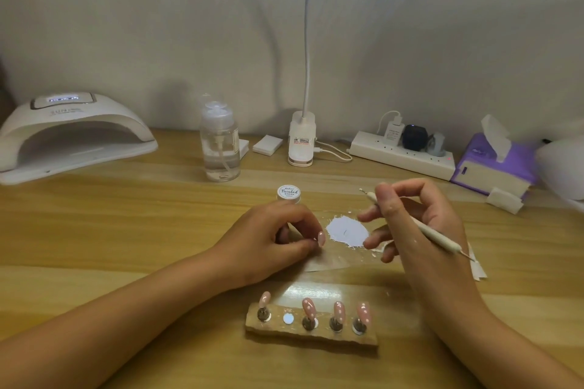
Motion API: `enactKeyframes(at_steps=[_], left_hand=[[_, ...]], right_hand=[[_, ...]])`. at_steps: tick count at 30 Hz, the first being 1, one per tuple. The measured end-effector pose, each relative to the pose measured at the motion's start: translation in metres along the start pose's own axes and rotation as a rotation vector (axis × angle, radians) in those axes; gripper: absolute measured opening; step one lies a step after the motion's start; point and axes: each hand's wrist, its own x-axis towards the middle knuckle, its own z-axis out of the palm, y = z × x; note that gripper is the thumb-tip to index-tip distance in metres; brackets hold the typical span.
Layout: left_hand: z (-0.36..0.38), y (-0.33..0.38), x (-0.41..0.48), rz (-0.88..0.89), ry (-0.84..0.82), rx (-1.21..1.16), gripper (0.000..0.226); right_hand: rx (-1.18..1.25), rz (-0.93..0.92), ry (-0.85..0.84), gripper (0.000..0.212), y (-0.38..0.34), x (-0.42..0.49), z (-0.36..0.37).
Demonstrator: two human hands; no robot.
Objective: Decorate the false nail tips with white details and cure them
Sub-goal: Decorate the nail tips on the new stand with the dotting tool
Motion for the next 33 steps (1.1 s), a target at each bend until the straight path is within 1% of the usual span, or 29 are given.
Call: enactKeyframes(at_steps=[3, 5, 7, 11, 16, 33], left_hand=[[0.0, 0.0, 0.0, -0.007, -0.006, -0.007, 0.018], [0.0, 0.001, 0.0, -0.008, -0.007, 0.001, 0.017], [0.0, 0.001, 0.0, -0.006, -0.009, 0.014, 0.015], [0.001, 0.0, 0.0, 0.024, -0.005, 0.028, 0.016], [0.002, 0.001, 0.0, 0.052, 0.008, 0.032, 0.015], [0.001, 0.007, -0.001, 0.077, 0.016, 0.079, 0.014]], right_hand=[[0.119, 0.128, -0.017, 0.035, 0.004, -0.003, 0.005], [0.139, 0.2, -0.029, 0.028, 0.009, -0.004, 0.007], [0.126, 0.227, -0.041, 0.024, 0.011, -0.005, 0.008], [0.108, 0.234, -0.095, 0.022, 0.012, -0.005, 0.006], [0.142, 0.24, -0.137, 0.023, 0.01, -0.006, 0.009], [0.082, 0.25, -0.177, 0.023, 0.005, -0.008, 0.012]])
